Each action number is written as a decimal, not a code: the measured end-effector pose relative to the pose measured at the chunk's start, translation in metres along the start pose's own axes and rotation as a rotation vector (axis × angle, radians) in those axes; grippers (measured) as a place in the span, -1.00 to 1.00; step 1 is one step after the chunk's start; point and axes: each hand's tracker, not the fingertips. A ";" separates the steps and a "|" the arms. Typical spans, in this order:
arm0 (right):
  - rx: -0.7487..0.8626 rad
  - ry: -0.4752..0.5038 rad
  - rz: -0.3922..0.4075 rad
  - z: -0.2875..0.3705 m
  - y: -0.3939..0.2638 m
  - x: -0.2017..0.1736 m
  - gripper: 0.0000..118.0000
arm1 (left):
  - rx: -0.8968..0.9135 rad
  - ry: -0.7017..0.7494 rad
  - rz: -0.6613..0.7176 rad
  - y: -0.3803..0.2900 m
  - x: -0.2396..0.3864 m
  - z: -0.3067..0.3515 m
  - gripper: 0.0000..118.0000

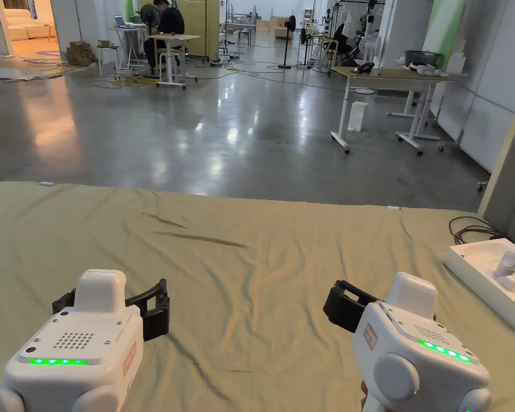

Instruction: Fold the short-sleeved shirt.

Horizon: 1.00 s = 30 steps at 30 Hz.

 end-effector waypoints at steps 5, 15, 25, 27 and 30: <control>0.021 -0.039 0.056 0.000 -0.005 -0.004 0.93 | -0.004 -0.007 0.008 0.000 -0.001 0.001 0.49; 0.086 -0.024 0.156 0.006 -0.012 -0.014 0.93 | -0.009 -0.010 -0.005 -0.001 0.000 0.000 0.50; 0.085 0.042 0.145 0.011 -0.008 -0.011 0.87 | -0.020 -0.014 -0.007 -0.003 -0.002 -0.002 0.50; 0.068 0.063 0.121 0.010 -0.006 -0.008 0.91 | -0.024 -0.016 -0.002 -0.004 -0.003 -0.003 0.49; 0.035 0.133 0.076 0.008 -0.004 -0.003 0.91 | -0.027 -0.018 -0.002 -0.005 -0.003 -0.003 0.49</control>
